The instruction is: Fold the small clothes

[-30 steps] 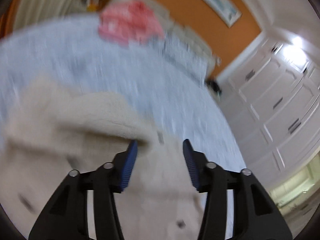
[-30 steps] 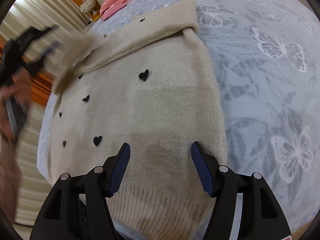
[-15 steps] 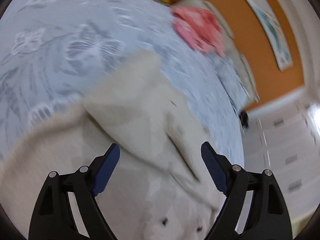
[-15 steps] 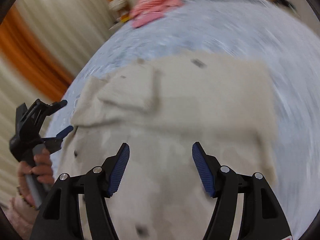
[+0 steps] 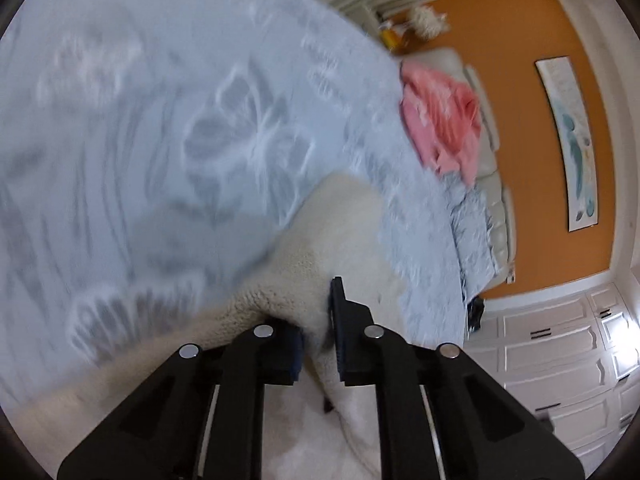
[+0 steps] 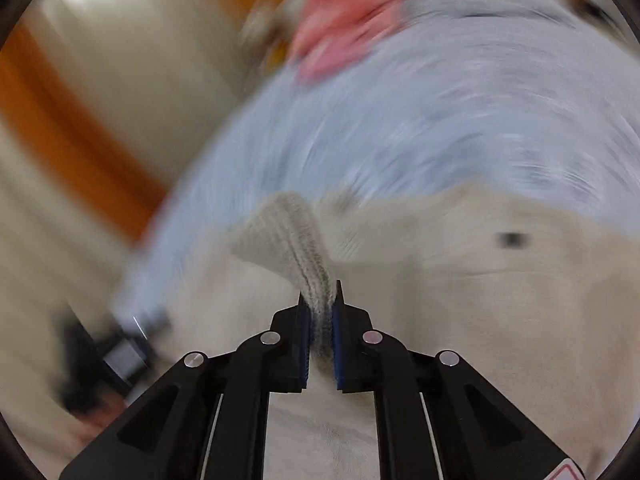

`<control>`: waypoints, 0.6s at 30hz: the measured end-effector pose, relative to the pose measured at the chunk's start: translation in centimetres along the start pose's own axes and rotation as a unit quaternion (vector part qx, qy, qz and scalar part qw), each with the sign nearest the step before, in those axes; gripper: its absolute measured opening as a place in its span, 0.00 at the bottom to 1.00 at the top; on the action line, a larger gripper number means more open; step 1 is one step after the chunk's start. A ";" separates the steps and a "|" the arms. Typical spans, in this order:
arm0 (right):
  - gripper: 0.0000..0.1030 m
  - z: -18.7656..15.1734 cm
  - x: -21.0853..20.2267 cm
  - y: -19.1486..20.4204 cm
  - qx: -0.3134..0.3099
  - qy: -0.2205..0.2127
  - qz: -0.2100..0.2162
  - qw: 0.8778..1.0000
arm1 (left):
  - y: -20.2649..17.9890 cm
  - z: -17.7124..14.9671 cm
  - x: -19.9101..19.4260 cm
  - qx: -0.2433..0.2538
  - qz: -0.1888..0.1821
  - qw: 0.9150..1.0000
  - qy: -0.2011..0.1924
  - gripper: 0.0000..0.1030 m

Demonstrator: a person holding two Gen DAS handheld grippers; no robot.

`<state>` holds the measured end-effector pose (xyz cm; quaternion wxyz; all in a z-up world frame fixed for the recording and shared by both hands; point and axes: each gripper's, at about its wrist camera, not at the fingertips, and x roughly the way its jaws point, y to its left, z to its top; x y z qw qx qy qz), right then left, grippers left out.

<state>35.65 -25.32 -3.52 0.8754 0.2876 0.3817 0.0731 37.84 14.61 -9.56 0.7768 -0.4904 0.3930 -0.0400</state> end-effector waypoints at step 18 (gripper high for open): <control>0.08 -3.1 -4.9 -11.1 0.105 -0.029 -0.030 0.994 | 1.3 0.1 0.7 0.038 0.056 0.998 -0.017 0.08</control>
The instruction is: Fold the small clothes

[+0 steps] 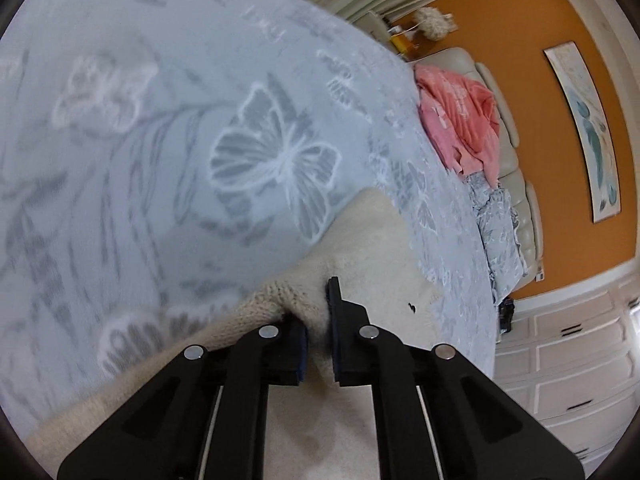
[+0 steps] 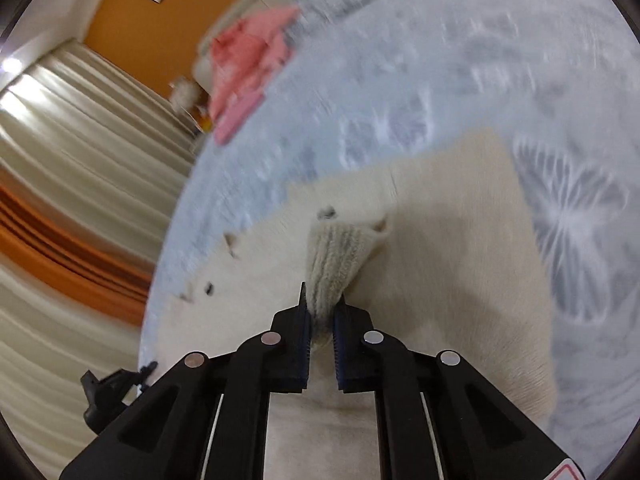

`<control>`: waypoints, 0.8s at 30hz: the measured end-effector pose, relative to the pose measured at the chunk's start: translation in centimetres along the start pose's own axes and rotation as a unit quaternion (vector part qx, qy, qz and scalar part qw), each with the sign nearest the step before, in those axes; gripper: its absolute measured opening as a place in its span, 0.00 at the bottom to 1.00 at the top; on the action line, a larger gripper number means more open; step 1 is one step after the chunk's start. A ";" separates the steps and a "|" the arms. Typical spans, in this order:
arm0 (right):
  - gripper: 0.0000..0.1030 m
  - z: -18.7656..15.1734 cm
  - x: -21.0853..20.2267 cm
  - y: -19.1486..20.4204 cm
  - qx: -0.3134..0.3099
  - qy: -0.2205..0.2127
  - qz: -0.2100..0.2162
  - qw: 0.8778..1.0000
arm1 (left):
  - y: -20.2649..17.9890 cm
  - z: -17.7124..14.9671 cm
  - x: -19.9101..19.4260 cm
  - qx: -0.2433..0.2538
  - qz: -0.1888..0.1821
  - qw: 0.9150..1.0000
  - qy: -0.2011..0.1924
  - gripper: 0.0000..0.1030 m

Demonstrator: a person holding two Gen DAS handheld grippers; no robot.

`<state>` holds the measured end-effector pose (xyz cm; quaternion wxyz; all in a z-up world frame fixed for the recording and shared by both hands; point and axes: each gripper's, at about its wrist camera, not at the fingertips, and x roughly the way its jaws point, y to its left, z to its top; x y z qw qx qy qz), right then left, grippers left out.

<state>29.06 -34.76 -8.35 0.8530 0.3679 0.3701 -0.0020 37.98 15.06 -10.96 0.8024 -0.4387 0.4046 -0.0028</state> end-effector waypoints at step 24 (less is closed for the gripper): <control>0.52 -20.3 -16.5 -9.2 0.068 0.213 -0.069 0.972 | 10.7 -10.6 -16.3 0.079 0.088 0.989 0.093 0.86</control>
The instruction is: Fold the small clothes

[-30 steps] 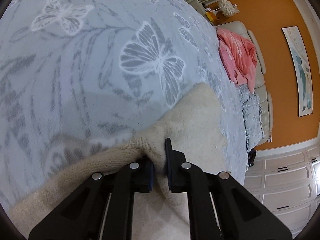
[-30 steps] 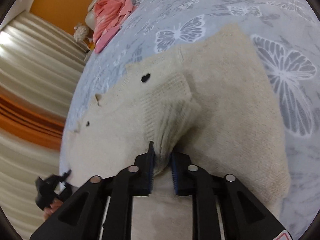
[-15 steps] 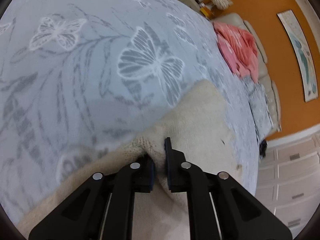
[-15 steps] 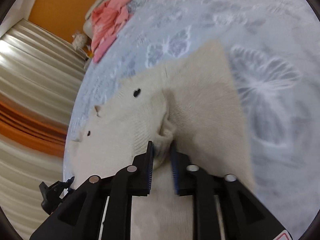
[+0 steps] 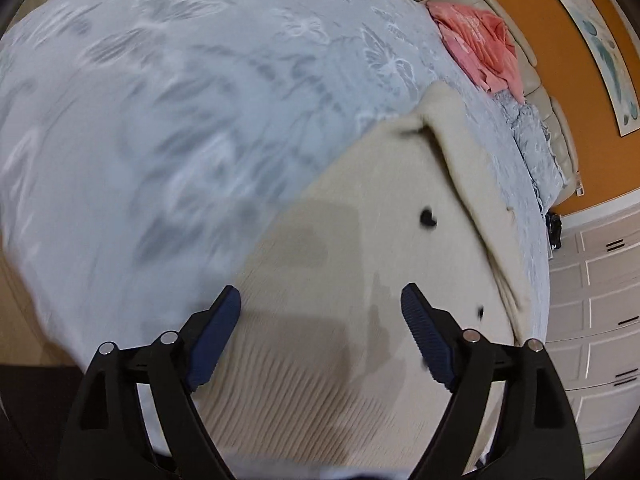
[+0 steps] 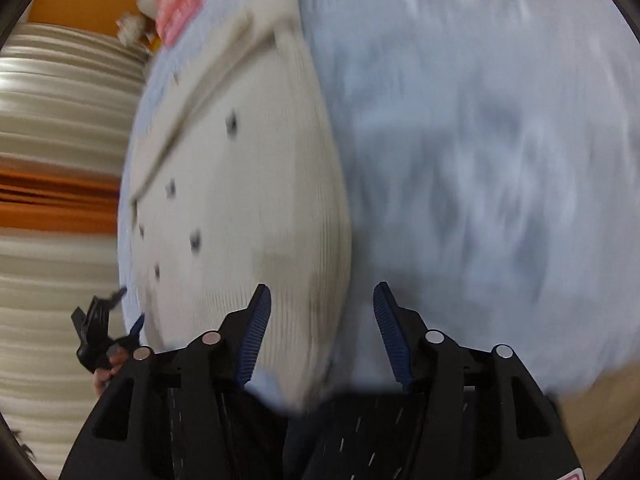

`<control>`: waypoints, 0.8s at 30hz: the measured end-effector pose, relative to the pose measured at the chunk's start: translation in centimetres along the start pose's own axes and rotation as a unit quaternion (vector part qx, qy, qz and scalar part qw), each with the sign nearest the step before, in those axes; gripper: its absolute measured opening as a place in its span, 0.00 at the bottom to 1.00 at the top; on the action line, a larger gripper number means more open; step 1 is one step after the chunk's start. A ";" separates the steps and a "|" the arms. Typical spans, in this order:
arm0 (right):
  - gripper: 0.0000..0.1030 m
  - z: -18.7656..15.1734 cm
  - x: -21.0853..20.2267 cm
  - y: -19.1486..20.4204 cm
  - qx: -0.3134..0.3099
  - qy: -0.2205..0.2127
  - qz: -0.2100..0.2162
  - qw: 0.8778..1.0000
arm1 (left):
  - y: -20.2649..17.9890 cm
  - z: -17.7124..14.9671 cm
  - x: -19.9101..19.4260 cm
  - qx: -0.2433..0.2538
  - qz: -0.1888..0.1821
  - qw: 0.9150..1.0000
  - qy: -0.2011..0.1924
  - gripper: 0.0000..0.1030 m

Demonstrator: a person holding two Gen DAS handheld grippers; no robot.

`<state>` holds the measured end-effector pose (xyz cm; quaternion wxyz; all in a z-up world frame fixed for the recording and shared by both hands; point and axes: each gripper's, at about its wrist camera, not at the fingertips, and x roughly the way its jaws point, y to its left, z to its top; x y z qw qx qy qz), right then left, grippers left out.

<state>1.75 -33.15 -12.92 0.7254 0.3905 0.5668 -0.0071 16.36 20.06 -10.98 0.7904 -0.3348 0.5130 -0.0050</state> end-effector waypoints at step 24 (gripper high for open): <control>0.06 -3.1 -12.4 1.8 -0.025 -0.152 0.058 0.986 | -0.6 -5.3 -8.5 -0.034 -0.110 0.992 0.048 0.09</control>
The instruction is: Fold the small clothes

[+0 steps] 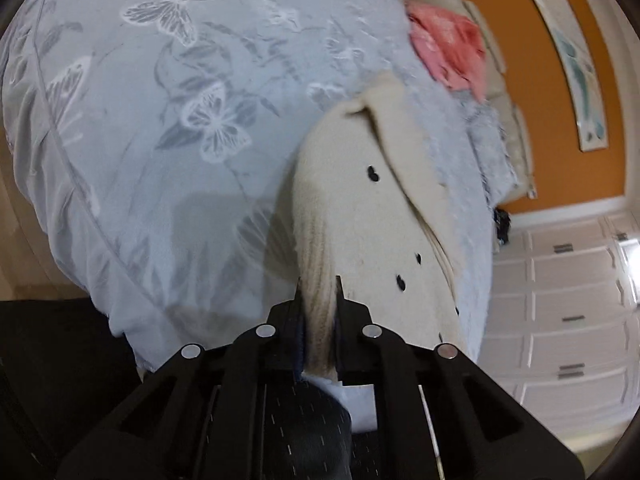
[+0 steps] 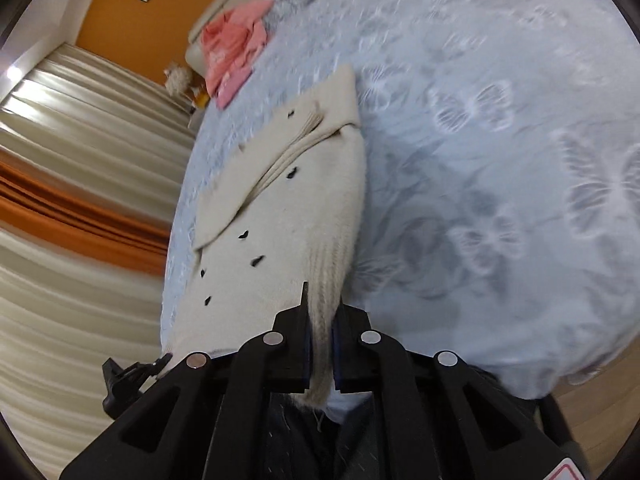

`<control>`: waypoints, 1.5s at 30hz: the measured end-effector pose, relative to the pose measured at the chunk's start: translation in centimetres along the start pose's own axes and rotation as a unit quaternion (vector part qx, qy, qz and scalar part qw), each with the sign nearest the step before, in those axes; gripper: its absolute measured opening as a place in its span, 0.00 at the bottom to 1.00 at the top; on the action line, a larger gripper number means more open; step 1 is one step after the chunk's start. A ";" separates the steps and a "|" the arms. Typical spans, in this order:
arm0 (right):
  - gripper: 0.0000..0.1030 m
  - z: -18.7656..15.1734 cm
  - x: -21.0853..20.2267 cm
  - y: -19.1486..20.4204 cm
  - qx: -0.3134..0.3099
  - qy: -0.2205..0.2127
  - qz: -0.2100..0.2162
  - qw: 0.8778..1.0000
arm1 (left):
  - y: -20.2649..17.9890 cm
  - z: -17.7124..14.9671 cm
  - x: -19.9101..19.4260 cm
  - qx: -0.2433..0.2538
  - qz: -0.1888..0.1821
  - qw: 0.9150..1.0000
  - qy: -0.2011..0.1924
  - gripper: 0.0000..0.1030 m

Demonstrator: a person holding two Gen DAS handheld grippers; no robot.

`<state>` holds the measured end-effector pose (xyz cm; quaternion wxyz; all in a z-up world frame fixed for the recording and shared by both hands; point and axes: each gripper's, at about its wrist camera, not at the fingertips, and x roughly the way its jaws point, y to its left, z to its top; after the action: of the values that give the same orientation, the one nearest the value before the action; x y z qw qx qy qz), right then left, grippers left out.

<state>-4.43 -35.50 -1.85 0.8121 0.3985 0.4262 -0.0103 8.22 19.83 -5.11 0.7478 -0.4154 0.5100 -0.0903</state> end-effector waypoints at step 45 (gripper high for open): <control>0.07 -8.3 -9.4 0.2 0.025 0.016 0.027 0.999 | -0.4 -10.0 -8.2 -0.022 -0.028 0.998 0.050 0.08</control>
<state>-16.05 -32.93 2.26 0.7952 0.4301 0.4273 0.0075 -3.88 18.84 -0.56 0.7088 -0.4410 0.5373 -0.1204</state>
